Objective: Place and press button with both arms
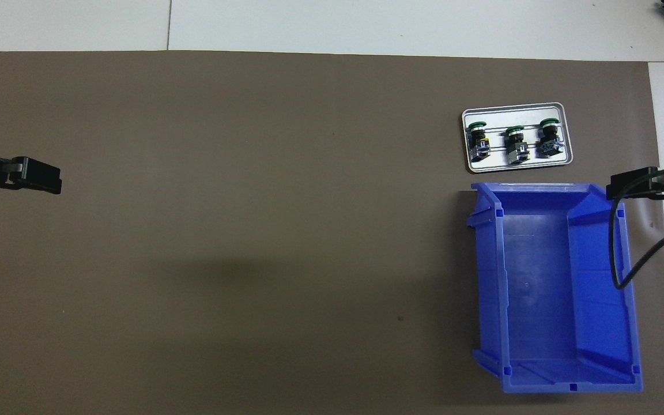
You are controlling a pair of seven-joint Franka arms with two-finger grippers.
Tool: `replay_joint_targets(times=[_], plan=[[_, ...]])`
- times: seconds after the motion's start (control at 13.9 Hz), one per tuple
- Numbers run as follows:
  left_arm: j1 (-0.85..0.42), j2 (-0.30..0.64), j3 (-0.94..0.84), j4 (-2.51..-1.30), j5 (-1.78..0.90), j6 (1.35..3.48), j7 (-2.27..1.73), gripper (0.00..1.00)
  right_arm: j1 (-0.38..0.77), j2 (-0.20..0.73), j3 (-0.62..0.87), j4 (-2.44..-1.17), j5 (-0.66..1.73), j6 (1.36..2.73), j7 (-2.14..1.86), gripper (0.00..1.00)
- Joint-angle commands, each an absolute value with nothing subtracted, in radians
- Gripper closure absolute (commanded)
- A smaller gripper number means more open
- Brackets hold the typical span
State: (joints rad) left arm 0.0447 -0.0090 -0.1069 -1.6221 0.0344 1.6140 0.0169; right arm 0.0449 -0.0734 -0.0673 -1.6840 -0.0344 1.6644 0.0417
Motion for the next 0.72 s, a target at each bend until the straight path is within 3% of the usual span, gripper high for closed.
replay_joint_targets(times=[0.0, 0.14, 0.5, 0.65], plan=[[0.052, -0.028, -0.103, -1.640, -0.001, 1.634, 0.048, 0.00, 0.032, -0.072, -0.063, -1.735, -0.031, 1.758, 0.018, 0.00], [0.052, -0.028, -0.101, -1.641, -0.006, 1.638, 0.051, 0.00, 0.032, -0.020, -0.063, -1.740, -0.031, 1.851, -0.008, 0.00], [0.061, -0.029, -0.100, -1.647, -0.005, 1.625, 0.045, 0.00, 0.023, 0.298, -0.061, -1.579, -0.031, 2.049, -0.081, 0.00], [0.060, -0.029, -0.100, -1.647, -0.005, 1.626, 0.044, 0.00, 0.023, 0.380, -0.060, -1.557, -0.002, 2.123, -0.083, 0.00]])
